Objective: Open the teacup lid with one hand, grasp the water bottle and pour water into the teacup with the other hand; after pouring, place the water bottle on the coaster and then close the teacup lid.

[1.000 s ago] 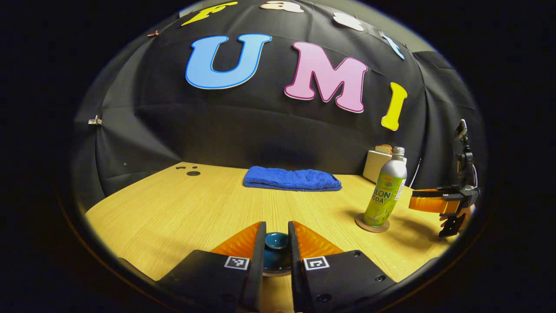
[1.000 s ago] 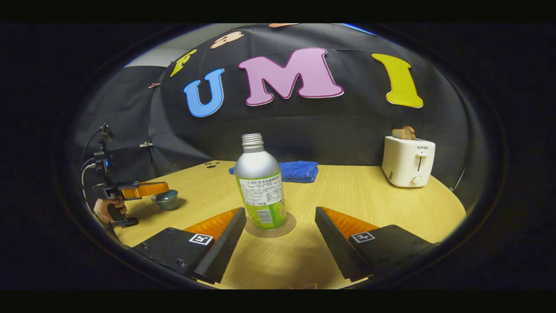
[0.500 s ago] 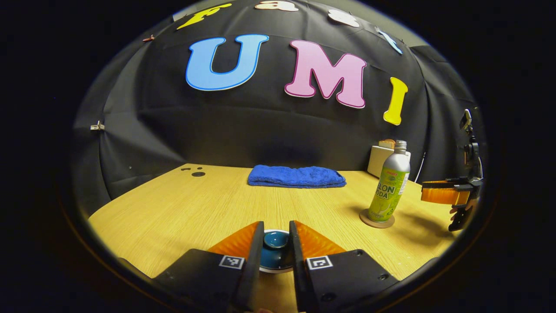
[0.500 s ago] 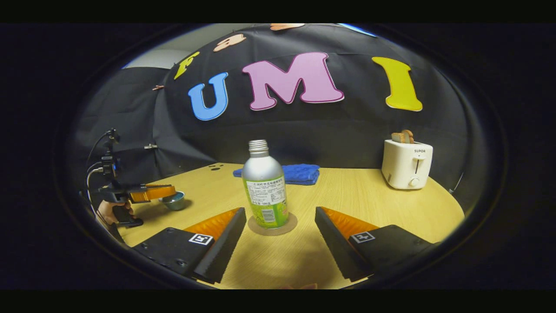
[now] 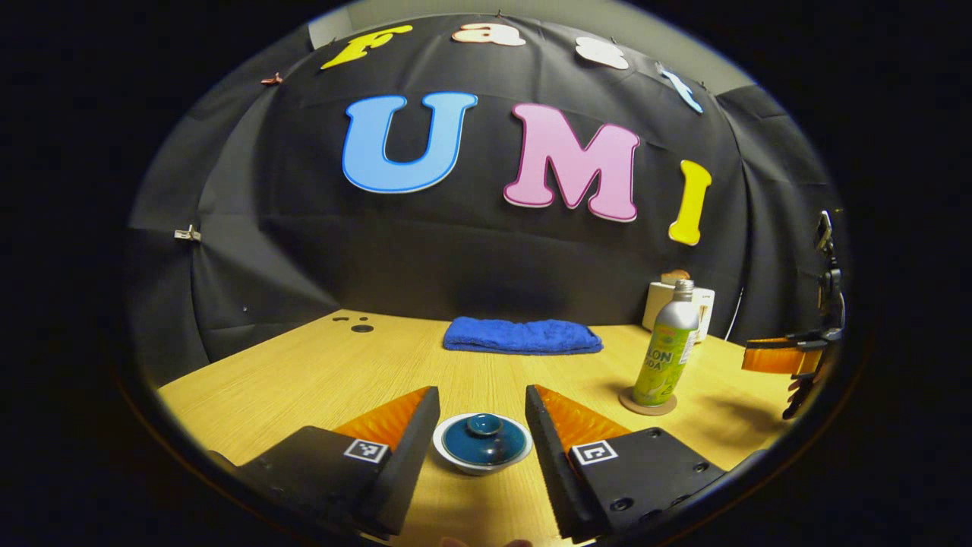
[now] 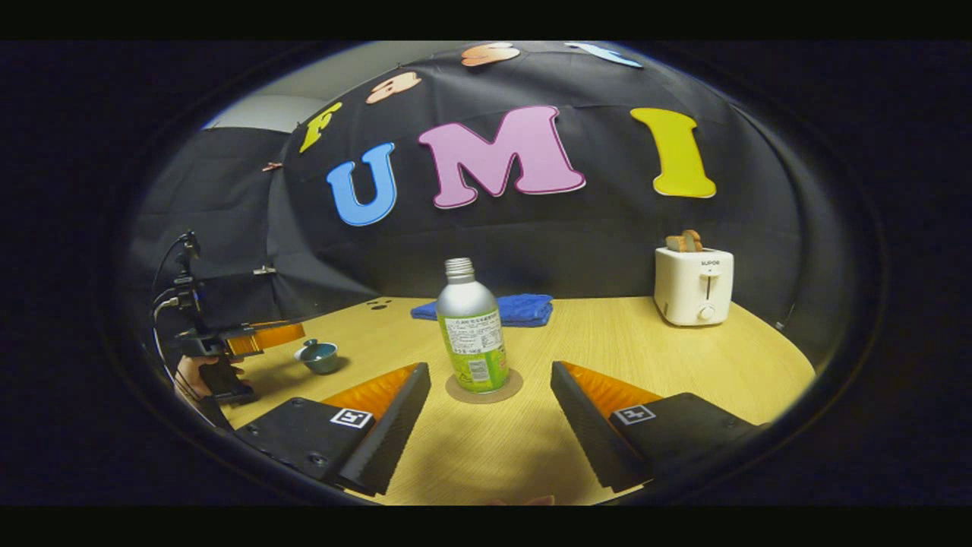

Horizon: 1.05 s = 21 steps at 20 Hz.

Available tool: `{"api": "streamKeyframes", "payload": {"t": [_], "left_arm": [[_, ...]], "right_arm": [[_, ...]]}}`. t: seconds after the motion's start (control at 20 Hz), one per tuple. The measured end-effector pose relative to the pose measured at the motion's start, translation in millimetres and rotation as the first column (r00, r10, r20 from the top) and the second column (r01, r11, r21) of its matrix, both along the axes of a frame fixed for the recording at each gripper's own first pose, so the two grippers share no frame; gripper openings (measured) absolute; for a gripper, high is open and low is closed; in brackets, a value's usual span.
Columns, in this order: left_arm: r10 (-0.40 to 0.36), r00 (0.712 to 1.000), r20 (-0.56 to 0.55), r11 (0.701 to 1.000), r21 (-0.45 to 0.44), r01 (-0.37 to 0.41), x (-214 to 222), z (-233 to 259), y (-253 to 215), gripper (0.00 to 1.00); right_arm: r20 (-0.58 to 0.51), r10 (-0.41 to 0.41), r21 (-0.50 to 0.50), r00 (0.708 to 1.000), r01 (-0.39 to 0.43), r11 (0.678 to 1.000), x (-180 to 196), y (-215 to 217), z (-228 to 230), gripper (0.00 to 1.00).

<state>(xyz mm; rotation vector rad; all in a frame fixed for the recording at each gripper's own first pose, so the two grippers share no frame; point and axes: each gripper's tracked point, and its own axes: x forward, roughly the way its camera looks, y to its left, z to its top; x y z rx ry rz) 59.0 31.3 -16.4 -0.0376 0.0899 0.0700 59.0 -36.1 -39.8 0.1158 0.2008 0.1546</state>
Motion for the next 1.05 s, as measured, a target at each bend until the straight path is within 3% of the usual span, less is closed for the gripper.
{"api": "streamKeyframes", "payload": {"t": [0.35, 0.8, 1.05], "left_arm": [[-0.001, 0.999, 0.047, 1.000, -0.027, 0.002, -34, 7, -9, 0.86], [-0.019, 1.000, 0.024, 0.996, -0.084, 0.021, -37, -7, -11, 0.86], [-0.015, 1.000, 0.026, 0.998, -0.067, 0.017, -37, -6, -8, 0.86]], "right_arm": [[0.073, -0.049, -0.090, 0.996, 0.056, 0.994, -36, 14, 9, 0.98], [0.070, -0.056, -0.084, 0.996, 0.062, 0.995, -43, 32, 3, 0.98], [0.067, -0.058, -0.080, 0.996, 0.063, 0.995, -41, 32, 3, 0.99]]}}
